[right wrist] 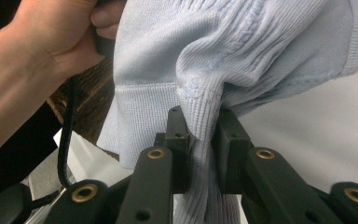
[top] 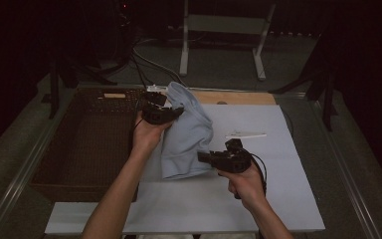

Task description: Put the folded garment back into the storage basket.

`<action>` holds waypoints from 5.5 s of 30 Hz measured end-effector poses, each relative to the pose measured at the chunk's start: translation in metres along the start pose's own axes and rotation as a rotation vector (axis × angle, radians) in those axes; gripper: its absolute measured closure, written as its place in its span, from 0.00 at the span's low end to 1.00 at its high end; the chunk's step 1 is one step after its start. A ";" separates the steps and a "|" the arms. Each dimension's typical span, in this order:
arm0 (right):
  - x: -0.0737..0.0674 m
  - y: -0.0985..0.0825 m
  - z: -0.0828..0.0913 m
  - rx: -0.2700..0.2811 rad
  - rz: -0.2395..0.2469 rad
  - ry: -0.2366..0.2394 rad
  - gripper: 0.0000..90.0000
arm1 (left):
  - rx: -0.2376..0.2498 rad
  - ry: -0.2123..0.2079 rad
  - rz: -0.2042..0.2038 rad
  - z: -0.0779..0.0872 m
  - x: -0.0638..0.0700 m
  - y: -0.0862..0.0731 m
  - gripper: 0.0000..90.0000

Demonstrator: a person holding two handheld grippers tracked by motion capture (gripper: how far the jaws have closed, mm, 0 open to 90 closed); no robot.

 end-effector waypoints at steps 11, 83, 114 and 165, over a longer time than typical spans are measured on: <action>-0.004 0.009 -0.007 0.010 0.002 0.003 0.87 | 0.012 0.012 -0.007 0.009 -0.005 0.009 0.90; -0.044 0.053 -0.082 -0.017 0.039 0.038 0.87 | 0.075 0.116 0.047 0.068 -0.068 0.017 0.90; -0.066 0.056 -0.108 -0.012 0.041 0.073 0.87 | 0.081 0.151 0.057 0.093 -0.091 0.009 0.89; -0.088 0.054 -0.145 -0.045 0.051 0.098 0.87 | 0.071 0.171 0.086 0.113 -0.124 -0.005 0.89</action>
Point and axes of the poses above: each handheld gripper's, and its own axes: z roughly backward along the jaws, y roughly out of its top, x roughly to its right, the point moved 2 cm from there along -z, roughly forward along the jaws, and after that the axes turned 2 degrees about y, right-handed, at the moved point
